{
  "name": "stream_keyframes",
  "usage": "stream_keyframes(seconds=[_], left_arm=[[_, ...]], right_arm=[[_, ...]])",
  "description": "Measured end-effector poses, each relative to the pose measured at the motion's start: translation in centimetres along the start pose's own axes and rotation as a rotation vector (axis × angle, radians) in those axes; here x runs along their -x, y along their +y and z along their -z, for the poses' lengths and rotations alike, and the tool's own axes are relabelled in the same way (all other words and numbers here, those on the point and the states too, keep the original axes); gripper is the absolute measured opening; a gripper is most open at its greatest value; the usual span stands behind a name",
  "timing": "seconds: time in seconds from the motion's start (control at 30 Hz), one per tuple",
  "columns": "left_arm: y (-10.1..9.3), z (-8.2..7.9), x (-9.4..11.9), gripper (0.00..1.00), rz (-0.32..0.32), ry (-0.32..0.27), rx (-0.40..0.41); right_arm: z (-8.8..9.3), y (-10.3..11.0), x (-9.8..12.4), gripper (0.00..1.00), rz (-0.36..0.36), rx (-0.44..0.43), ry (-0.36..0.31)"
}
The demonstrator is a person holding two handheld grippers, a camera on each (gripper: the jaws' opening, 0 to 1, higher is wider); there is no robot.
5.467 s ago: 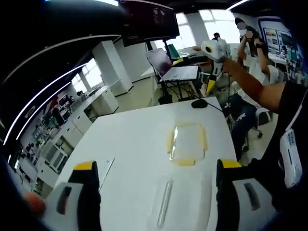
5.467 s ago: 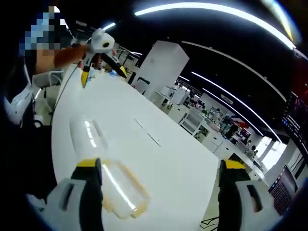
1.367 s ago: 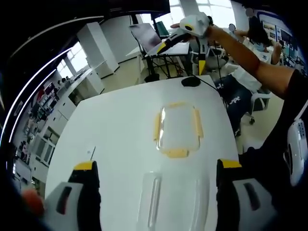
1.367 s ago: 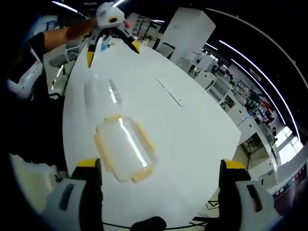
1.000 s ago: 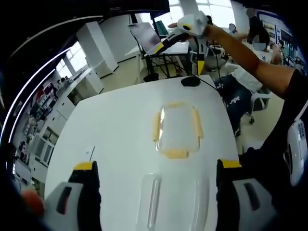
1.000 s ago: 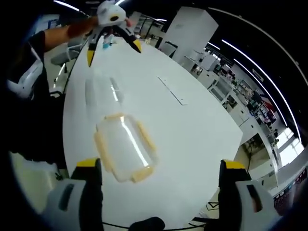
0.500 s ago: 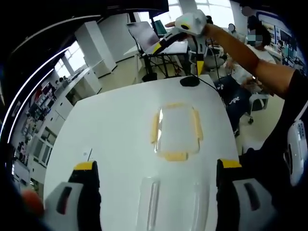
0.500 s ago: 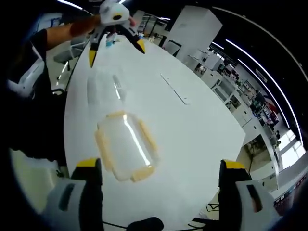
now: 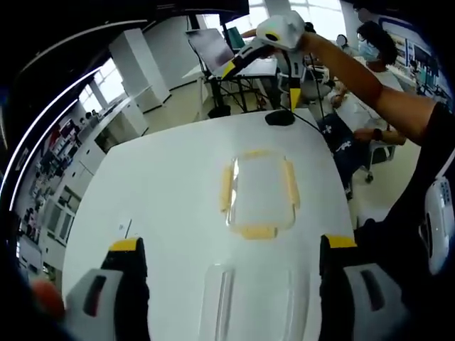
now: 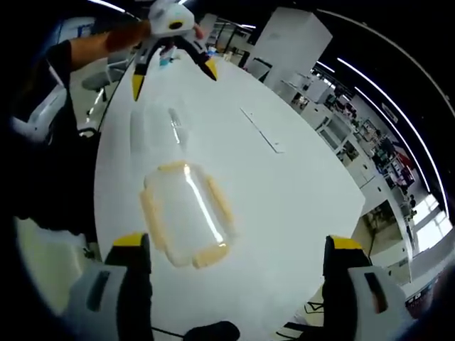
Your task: Snap each plastic latch of the storage box into its locked position after aligning the lid with the box until every specified latch is closed and the lid sits flush.
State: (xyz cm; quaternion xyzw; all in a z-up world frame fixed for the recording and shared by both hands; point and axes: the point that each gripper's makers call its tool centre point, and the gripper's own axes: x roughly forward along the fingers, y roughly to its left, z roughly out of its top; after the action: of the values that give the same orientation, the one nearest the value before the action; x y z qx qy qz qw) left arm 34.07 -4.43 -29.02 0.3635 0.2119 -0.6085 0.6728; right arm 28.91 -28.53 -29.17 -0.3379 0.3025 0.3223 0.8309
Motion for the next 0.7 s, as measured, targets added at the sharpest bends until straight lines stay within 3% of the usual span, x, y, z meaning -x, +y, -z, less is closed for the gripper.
stream_keyframes(seconds=[0.5, 0.7], left_arm=[[-0.9, -0.1, -1.7, 0.99, 0.032, 0.02, -0.004], [-1.2, -0.2, -2.1, 0.99, 0.044, 0.026, -0.012]], right_arm=[[1.1, -0.2, -0.8, 1.0, -0.027, 0.006, 0.012], [0.9, -0.2, -0.8, 0.96, -0.033, 0.077, -0.001]])
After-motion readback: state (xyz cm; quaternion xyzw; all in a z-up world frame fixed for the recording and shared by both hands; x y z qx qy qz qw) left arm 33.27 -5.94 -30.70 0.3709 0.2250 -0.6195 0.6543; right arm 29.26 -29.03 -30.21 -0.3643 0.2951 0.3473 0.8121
